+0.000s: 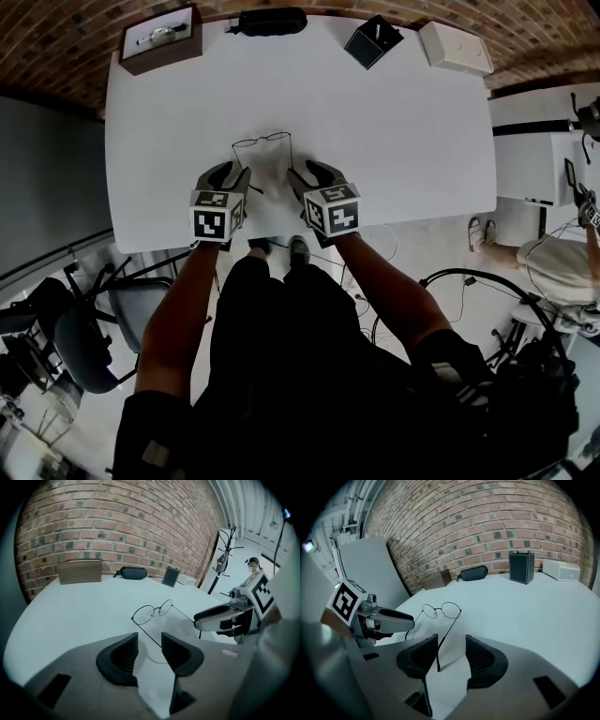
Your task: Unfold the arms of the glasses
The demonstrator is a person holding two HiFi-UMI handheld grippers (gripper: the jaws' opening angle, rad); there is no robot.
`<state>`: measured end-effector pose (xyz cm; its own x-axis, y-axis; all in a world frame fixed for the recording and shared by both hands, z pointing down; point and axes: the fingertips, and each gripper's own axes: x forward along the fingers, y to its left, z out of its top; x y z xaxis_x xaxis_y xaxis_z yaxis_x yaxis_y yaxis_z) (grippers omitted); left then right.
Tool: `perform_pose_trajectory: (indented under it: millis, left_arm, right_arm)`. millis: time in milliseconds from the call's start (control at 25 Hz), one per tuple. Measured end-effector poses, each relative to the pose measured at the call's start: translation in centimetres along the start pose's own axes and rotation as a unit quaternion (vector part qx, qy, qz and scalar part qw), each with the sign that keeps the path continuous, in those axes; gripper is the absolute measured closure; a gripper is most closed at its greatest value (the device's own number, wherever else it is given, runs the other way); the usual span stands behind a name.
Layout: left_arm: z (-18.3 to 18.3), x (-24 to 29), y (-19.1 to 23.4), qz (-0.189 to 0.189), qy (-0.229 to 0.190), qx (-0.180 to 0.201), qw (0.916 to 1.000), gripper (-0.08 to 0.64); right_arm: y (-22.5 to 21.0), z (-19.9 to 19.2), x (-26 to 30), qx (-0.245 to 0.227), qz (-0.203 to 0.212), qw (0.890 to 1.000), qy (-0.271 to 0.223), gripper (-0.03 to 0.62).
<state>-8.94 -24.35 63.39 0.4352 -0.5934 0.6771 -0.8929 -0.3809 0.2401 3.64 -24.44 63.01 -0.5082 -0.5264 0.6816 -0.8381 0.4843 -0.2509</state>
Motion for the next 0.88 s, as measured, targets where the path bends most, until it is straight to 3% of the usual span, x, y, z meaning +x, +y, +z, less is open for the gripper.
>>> perform_pose_trajectory:
  millis: [400, 640, 880]
  left_arm:
    - [0.1, 0.0, 0.5, -0.018, 0.009, 0.062, 0.9979, 0.400]
    - [1.3, -1.1, 0.3, -0.018, -0.024, 0.024, 0.9993, 0.371]
    - [3.9, -5.5, -0.6, 0.003, -0.118, -0.017, 0.9929, 0.374]
  right_arm:
    - [0.5, 0.0, 0.0, -0.016, 0.005, 1.000, -0.003, 0.425]
    - [0.2, 0.3, -0.5, -0.025, 0.005, 1.000, -0.012, 0.425]
    - [0.2, 2.3, -3.0, -0.044, 0.014, 0.998, -0.053, 0.425]
